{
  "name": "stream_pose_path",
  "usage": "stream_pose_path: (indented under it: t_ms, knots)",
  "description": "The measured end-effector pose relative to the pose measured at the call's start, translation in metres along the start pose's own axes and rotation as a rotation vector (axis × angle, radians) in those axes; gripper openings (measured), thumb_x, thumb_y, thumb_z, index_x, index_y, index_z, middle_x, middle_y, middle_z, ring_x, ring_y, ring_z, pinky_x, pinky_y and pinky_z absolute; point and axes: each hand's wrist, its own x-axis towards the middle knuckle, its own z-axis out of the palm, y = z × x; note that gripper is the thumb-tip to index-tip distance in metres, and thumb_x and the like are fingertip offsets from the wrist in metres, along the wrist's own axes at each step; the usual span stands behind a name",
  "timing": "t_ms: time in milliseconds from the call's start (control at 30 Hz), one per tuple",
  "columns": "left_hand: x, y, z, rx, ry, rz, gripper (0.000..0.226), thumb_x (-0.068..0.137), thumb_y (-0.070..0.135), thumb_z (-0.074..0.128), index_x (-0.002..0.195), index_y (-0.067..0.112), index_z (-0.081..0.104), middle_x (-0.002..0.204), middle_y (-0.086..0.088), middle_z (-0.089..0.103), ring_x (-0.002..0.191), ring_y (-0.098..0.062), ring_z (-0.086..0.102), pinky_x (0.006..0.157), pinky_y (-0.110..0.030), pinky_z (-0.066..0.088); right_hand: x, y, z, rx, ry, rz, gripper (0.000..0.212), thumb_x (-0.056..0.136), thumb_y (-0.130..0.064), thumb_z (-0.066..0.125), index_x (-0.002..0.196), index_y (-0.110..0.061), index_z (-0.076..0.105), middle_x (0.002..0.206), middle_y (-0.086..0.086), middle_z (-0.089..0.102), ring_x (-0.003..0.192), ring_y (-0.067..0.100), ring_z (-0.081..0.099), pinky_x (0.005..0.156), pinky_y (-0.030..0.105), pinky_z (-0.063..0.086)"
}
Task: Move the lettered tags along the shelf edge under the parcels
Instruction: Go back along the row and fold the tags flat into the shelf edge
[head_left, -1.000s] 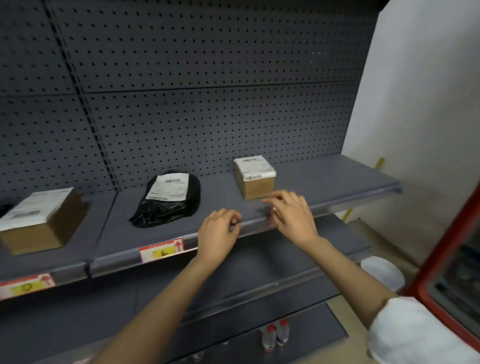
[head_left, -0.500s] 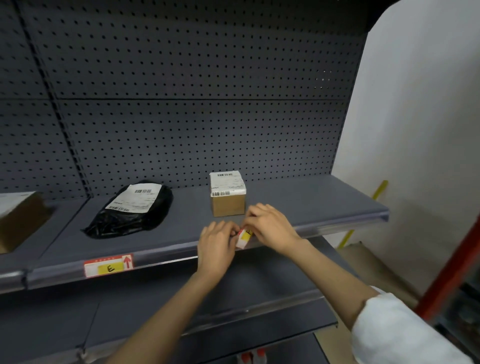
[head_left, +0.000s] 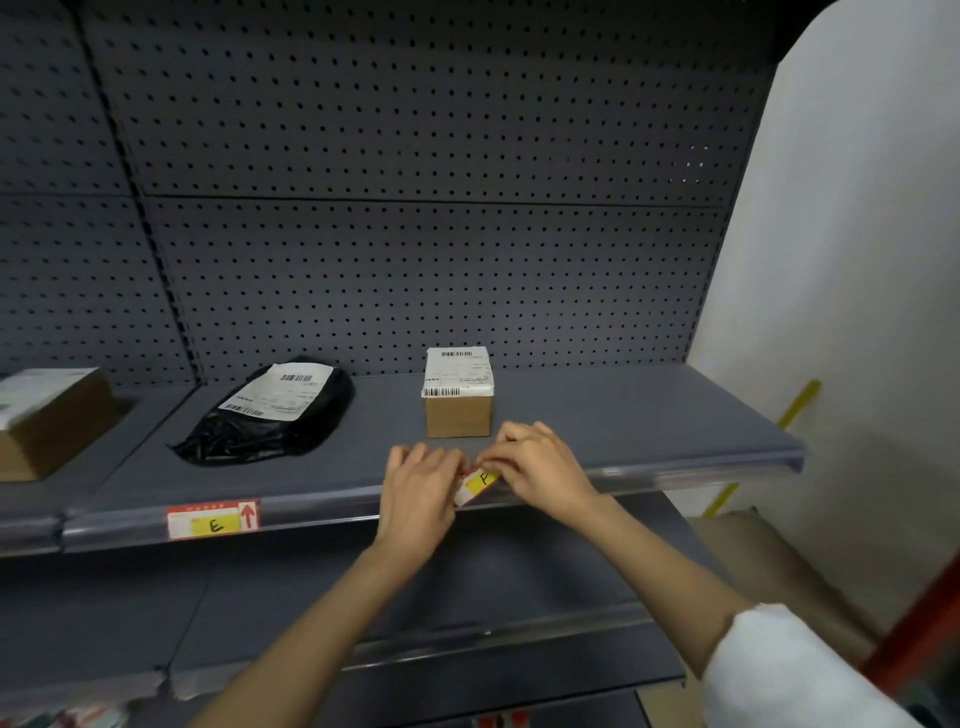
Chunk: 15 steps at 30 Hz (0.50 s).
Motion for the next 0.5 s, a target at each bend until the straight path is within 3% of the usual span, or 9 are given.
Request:
stream_pose_path:
  t_ms: [133,300,500]
  knots:
    - [0.009,-0.01,-0.013,0.191,-0.082,0.176,0.035,0.051,0.004,0.074,0.08,0.019,0.06,0.072,0.0,0.065,0.072,-0.025,0.057,0.073,-0.033,0.029,0.0,0.002,0.008,-0.02,-0.008,-0.025,0.016,0.09,-0.028,0.056,0.102,-0.027,0.067,0.093,-0.001,0.065,0.091,0.017,0.055,0.078,0.024,0.027]
    - [0.009,-0.017,-0.016,0.028,-0.138,0.122,0.017,0.069,0.006,0.071,0.081,0.018,0.065,0.074,-0.003,0.069,0.074,-0.026,0.058,0.07,-0.034,0.037,-0.003,-0.001,0.009,-0.027,-0.018,-0.025,0.007,0.085,-0.028,0.063,0.09,-0.024,0.06,0.09,-0.006,0.067,0.088,0.015,0.056,0.075,0.02,0.025]
    - [-0.002,-0.02,-0.011,0.013,-0.115,0.163,0.023,0.073,0.006,0.071,0.092,0.019,0.07,0.083,-0.005,0.067,0.077,-0.026,0.059,0.072,-0.036,0.043,-0.011,-0.003,0.008,-0.109,-0.035,0.084,0.006,0.084,-0.026,0.065,0.089,-0.026,0.067,0.094,-0.005,0.061,0.092,0.014,0.052,0.077,0.021,0.027]
